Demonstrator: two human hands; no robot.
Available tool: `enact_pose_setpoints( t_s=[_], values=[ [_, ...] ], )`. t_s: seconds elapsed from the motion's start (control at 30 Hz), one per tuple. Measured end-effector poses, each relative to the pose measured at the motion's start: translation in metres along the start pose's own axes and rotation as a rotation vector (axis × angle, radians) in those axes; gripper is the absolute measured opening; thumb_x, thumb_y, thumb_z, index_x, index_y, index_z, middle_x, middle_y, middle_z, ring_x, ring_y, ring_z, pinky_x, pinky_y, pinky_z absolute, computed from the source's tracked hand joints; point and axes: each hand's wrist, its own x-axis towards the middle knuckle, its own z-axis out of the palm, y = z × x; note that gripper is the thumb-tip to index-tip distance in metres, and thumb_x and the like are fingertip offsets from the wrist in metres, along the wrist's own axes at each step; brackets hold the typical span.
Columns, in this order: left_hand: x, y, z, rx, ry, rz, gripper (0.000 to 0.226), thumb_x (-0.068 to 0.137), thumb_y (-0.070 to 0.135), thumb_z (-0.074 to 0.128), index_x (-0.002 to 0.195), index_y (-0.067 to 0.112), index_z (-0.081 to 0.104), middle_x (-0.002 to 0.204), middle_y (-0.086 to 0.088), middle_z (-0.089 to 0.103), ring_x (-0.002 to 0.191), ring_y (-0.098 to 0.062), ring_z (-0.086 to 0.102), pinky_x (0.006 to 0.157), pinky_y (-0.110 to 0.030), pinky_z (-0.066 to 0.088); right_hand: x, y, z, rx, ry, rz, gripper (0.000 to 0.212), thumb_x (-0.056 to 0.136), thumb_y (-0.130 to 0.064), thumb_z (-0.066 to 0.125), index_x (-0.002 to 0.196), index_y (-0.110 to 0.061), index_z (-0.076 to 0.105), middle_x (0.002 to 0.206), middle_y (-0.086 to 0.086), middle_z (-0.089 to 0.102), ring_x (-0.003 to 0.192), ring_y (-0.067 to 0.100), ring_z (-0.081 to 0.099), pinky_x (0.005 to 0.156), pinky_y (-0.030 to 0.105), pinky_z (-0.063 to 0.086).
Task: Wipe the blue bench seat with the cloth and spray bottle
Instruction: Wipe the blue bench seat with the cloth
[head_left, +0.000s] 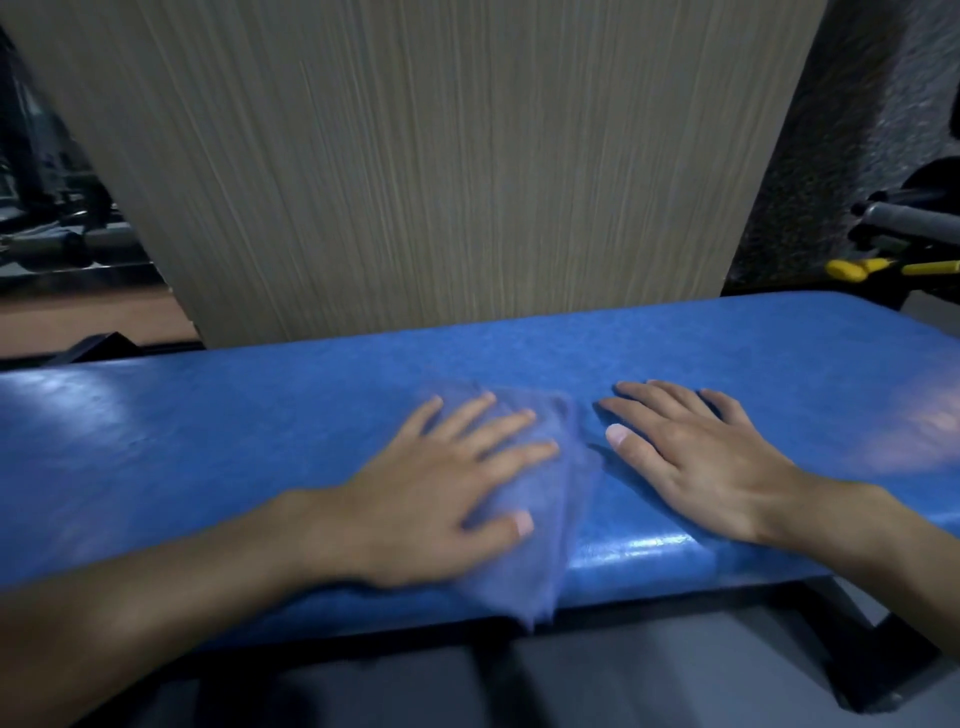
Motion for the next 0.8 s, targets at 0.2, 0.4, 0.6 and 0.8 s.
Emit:
enact_pose_setpoints(
  t_s=[0.2, 0.4, 0.6, 0.8],
  values=[
    [0.005, -0.023, 0.000, -0.069, 0.016, 0.034, 0.068, 0.084, 0.073, 0.016, 0.148, 0.054, 0.008, 0.162, 0.024, -0.002, 0.150, -0.007, -0.009, 0.121, -0.044, 0.000, 0.002, -0.009, -0.003, 0.014, 0.012, -0.013, 0.103, 0.066, -0.078, -0.024, 0.150, -0.038, 0.019, 0.158, -0.019, 0.019, 0.146, 0.004, 0.008, 0.119, 0.042, 0.004],
    [0.052, -0.160, 0.018, -0.099, 0.124, -0.420, 0.081, 0.074, 0.078, 0.012, 0.146, 0.046, 0.031, 0.157, 0.012, 0.032, 0.145, -0.013, 0.024, 0.115, -0.052, 0.022, 0.000, -0.016, 0.005, -0.018, -0.033, -0.031, 0.093, 0.070, -0.075, -0.020, 0.147, -0.041, 0.019, 0.160, -0.019, 0.008, 0.147, 0.005, -0.002, 0.119, 0.043, 0.001],
    [0.060, -0.164, 0.022, -0.078, 0.050, -0.583, 0.066, 0.089, 0.066, 0.019, 0.149, 0.042, 0.026, 0.158, 0.011, 0.028, 0.145, -0.019, 0.021, 0.113, -0.060, 0.018, 0.001, -0.018, 0.004, -0.020, -0.026, -0.028, 0.084, 0.074, -0.070, -0.014, 0.145, -0.041, 0.021, 0.159, -0.018, 0.010, 0.146, 0.006, -0.001, 0.119, 0.044, 0.003],
    [0.004, -0.043, 0.004, -0.016, 0.012, -0.164, 0.080, 0.077, 0.072, 0.000, 0.153, 0.046, 0.008, 0.164, 0.013, 0.005, 0.151, -0.016, 0.000, 0.120, -0.048, 0.006, 0.002, -0.017, 0.004, -0.011, -0.022, -0.028, 0.088, 0.072, -0.071, -0.017, 0.146, -0.041, 0.022, 0.158, -0.019, 0.012, 0.145, 0.005, 0.001, 0.118, 0.044, 0.004]
  ],
)
